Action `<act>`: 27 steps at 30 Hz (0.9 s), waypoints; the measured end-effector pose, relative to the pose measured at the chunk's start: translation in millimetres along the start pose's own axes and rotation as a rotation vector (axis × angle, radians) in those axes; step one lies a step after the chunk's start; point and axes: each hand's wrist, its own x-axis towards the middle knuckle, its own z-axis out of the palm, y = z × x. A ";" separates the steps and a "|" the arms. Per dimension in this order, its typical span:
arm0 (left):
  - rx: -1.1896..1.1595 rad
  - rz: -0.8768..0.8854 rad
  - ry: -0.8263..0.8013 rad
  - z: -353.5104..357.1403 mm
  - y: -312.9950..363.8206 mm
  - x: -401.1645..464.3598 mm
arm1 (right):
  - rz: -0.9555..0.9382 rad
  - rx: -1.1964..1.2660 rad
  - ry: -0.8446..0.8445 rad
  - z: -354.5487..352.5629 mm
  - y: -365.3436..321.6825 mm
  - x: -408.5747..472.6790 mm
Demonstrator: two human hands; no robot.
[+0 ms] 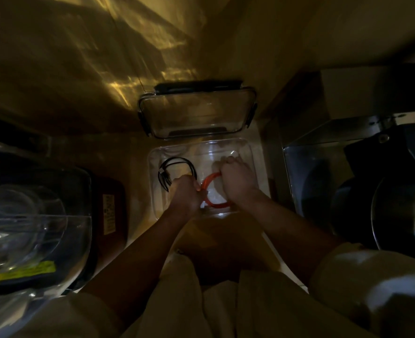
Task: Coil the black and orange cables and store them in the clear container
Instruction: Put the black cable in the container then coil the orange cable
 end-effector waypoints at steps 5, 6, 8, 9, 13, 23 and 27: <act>-0.038 0.025 -0.030 -4.4 -1.4 -2.0 | 0.015 -0.037 0.000 0.4 -0.2 -1.5; -0.032 0.045 -0.031 -4.9 -1.7 -2.2 | 0.018 -0.037 -0.002 1.0 0.0 -1.6; -0.024 0.072 -0.034 -6.3 -2.0 -3.0 | 0.020 -0.027 -0.004 2.1 0.1 -2.3; -0.014 0.075 -0.030 -7.4 -1.9 -3.5 | 0.022 -0.022 -0.003 2.2 0.3 -2.9; 0.007 0.078 -0.016 -9.7 -2.5 -5.0 | 0.014 0.008 0.016 3.9 2.4 -3.8; 0.008 0.087 0.046 -9.7 -5.8 -4.4 | -0.003 0.128 0.028 6.9 4.5 -4.0; 0.007 0.085 0.082 -10.9 -5.3 -5.8 | -0.002 0.172 0.056 6.1 2.8 -3.7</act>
